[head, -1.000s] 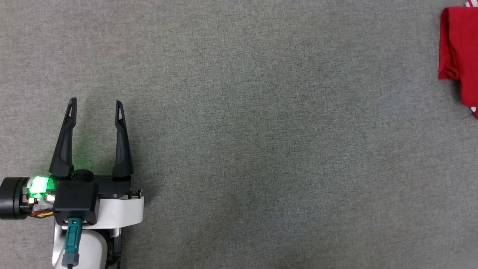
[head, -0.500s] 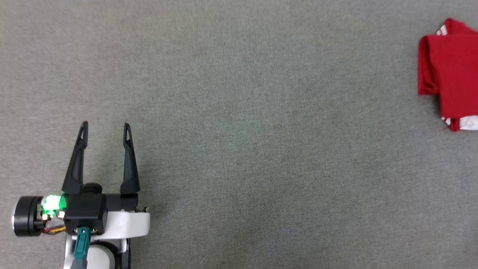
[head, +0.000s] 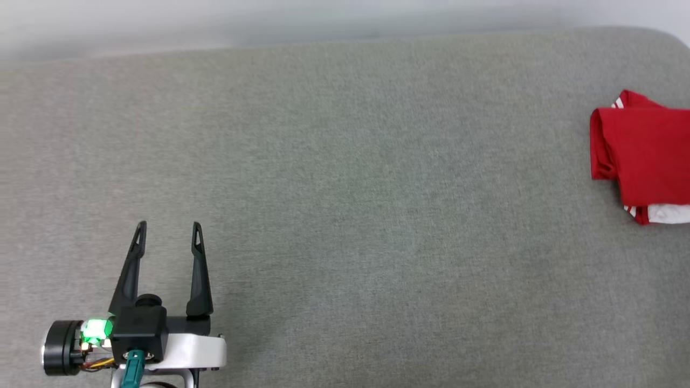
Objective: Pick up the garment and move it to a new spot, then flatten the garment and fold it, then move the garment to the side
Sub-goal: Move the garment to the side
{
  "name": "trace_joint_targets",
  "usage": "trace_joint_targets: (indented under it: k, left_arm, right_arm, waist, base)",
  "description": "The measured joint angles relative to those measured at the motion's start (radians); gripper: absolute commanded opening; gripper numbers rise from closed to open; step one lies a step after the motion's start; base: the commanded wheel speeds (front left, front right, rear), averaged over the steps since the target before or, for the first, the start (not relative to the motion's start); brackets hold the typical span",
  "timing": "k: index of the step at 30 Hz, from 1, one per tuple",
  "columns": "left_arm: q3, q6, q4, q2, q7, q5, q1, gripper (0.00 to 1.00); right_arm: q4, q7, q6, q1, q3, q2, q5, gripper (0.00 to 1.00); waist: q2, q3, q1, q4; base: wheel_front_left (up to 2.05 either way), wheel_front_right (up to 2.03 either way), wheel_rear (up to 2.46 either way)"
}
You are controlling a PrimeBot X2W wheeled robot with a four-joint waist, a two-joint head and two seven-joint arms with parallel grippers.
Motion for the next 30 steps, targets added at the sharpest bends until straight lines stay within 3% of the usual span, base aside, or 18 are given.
trace_joint_targets:
  k: [7, 16, 22, 30]
  left_arm:
    - [-0.002, -0.01, 0.031, -0.014, 0.0, -0.007, 0.025, 1.0]
    - [0.0, -0.021, 0.062, -0.026, 0.0, -0.009, 0.057, 1.0]
    - [0.009, -0.025, 0.078, -0.036, 0.0, -0.014, 0.078, 1.0]
    - [0.013, -0.04, 0.101, -0.043, 0.0, -0.016, 0.1, 1.0]
  right_arm:
    - [-0.148, -0.136, 0.0, 0.122, -0.011, 0.154, -0.072, 1.0]
    - [-0.221, -0.186, 0.0, 0.319, 0.008, 0.306, -0.123, 1.0]
    - [-0.24, -0.191, 0.0, 0.431, 0.021, 0.382, -0.124, 1.0]
    - [-0.229, -0.202, 0.0, 0.544, 0.032, 0.422, -0.124, 1.0]
  waist:
    - [0.0001, -0.068, -0.0001, 0.031]
    - [0.0, -0.142, -0.0001, 0.072]
    - [0.0, -0.181, -0.0001, 0.09]
    - [0.0, -0.225, 0.0, 0.101]
  base:
    - [0.0, 0.0, 0.0]
    - [0.0, 0.0, 0.0]
    - [0.0, 0.0, 0.0]
    - [0.0, 0.0, 0.0]
